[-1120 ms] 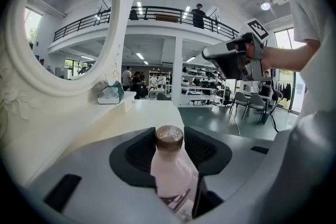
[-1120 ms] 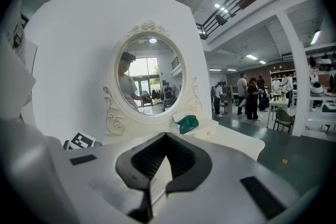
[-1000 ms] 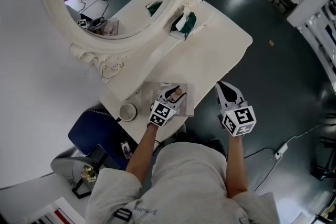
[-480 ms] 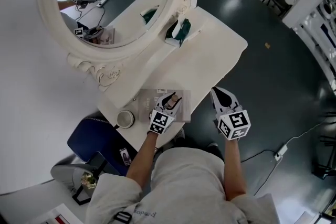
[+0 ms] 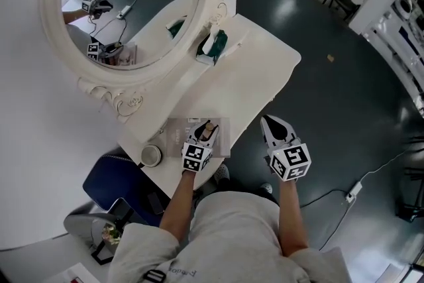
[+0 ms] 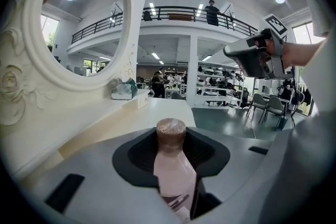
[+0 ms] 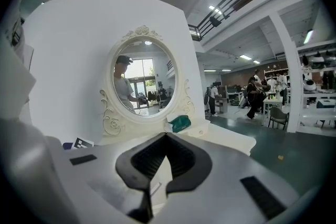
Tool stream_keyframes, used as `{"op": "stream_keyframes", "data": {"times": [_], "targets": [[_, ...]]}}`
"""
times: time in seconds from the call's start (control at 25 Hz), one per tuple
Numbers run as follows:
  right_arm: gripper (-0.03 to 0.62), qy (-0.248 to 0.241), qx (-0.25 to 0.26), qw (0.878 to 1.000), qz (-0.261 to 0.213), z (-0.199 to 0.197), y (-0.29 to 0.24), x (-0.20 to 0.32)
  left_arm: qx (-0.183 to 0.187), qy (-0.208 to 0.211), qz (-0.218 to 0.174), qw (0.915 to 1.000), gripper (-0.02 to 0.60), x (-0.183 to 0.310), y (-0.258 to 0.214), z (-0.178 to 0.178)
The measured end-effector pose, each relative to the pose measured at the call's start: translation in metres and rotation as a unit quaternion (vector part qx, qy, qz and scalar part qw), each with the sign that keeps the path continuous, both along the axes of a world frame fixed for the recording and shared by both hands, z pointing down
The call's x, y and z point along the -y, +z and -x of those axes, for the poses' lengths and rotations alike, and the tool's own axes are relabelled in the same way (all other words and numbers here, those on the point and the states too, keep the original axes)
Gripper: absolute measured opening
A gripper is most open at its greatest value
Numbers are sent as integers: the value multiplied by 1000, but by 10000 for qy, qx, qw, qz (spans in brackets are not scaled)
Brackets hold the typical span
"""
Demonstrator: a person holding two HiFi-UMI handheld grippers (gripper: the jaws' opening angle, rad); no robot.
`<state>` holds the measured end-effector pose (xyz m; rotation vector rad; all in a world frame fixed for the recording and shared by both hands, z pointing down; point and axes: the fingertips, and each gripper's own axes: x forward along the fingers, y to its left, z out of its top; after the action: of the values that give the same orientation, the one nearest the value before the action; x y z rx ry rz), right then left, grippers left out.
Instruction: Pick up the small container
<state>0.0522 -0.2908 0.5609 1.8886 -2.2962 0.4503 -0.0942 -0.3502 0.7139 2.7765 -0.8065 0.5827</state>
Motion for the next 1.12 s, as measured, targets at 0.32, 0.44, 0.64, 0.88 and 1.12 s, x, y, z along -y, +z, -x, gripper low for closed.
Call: {"op": "stream_keyframes", "data": {"times": [0.32, 0.44, 0.64, 0.88, 1.12], "targets": [[15, 35, 59, 9999, 111, -25, -2, -27, 3, -345, 193, 9992, 153, 1, -7, -10], [15, 115, 88, 9998, 131, -38, -4, -38, -25, -465, 162, 9988, 153, 0, -21, -17], [15, 170, 196, 9996, 63, -49, -8, -47, -186, -514, 77, 9985, 153, -3, -55, -28], [15, 178, 307, 9993, -62, -57, -17, -59, -223, -533, -72, 9983, 154, -13, -104, -44], [15, 162, 210, 9996, -121, -69, -29, -63, -268, -595, -137, 9978, 153, -13, -156, -59]]}}
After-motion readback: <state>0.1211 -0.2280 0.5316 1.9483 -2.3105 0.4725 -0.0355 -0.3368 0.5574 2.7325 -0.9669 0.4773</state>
